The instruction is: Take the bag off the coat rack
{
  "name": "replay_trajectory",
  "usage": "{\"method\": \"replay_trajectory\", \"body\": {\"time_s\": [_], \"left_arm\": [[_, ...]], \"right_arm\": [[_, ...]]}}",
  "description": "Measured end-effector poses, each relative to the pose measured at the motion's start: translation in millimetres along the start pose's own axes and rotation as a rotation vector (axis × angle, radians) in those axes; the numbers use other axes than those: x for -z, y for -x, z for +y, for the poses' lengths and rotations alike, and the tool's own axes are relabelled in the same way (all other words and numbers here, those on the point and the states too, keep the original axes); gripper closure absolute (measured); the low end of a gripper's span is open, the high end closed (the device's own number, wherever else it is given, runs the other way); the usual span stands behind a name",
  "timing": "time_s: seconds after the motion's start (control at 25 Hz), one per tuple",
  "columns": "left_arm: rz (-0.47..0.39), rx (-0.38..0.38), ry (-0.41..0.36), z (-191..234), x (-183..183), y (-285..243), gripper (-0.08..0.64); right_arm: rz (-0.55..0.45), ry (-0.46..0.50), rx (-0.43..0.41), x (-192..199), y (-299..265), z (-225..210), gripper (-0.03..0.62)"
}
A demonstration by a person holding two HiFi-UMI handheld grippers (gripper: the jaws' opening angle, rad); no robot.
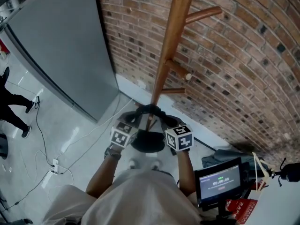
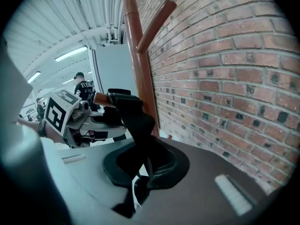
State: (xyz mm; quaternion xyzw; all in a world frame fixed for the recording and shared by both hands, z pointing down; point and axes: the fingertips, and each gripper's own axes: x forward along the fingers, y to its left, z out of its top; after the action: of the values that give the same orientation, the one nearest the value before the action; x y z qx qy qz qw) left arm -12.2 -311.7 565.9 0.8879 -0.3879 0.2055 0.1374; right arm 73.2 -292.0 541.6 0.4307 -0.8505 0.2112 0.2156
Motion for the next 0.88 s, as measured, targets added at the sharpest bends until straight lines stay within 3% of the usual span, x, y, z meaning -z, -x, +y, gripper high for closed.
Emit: {"method": "replay_trajectory", "body": {"time_s": [0.44, 0.88], "left_arm": [[-0.124, 0.029, 0.026, -9, -31, 36, 0.555], [-0.225, 0.041, -0.009, -20, -77, 77, 0.555]], "right_arm": [[-0.073, 0.027, -0.026, -33, 36, 15, 0.586], [-0.189, 0.053, -0.058, -76, 75, 31, 0.586]]}}
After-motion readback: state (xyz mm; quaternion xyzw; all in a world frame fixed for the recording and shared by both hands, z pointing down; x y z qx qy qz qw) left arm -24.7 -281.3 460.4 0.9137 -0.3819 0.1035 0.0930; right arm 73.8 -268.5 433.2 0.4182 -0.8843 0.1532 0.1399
